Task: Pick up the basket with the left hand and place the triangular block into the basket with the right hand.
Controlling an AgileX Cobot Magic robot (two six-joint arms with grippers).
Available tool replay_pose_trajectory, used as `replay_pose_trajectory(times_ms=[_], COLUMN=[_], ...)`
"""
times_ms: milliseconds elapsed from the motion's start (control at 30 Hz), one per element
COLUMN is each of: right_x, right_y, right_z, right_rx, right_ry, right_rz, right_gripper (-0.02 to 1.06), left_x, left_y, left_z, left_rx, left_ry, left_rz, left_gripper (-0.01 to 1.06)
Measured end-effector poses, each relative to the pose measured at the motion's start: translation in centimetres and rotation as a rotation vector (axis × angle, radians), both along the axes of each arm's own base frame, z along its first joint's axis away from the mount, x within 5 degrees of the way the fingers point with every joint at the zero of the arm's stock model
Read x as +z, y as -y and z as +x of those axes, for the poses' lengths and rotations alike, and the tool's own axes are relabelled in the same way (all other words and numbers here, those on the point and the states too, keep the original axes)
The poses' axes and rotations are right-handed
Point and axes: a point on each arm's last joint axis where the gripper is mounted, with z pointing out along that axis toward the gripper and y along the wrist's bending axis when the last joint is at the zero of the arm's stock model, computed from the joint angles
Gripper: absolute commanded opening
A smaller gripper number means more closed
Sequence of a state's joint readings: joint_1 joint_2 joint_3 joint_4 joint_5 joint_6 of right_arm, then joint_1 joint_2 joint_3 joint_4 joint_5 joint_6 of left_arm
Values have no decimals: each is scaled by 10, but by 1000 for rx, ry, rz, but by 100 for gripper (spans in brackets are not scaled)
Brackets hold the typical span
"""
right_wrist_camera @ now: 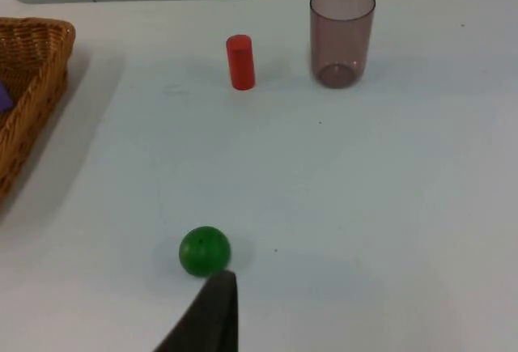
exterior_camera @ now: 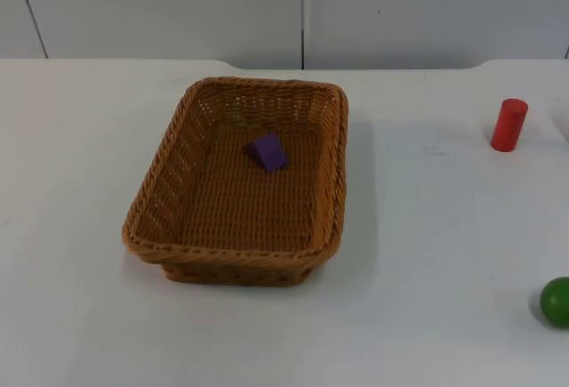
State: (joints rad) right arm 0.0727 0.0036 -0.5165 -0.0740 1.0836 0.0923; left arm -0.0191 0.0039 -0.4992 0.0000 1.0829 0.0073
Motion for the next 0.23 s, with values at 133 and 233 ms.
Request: replay_pose_trajectory(times_ms=[133, 233], right_x=[0, 0], right_y=[0, 0], right_z=[0, 0], right_rx=[0, 0], right_ry=[0, 0], right_rz=[0, 0], right_gripper=[105, 105], left_x=[0, 0], left_y=[0, 0], left_z=[0, 0], left_rx=[0, 14], left_ry=[0, 0], left_rz=[0, 0], left_gripper=[105, 105])
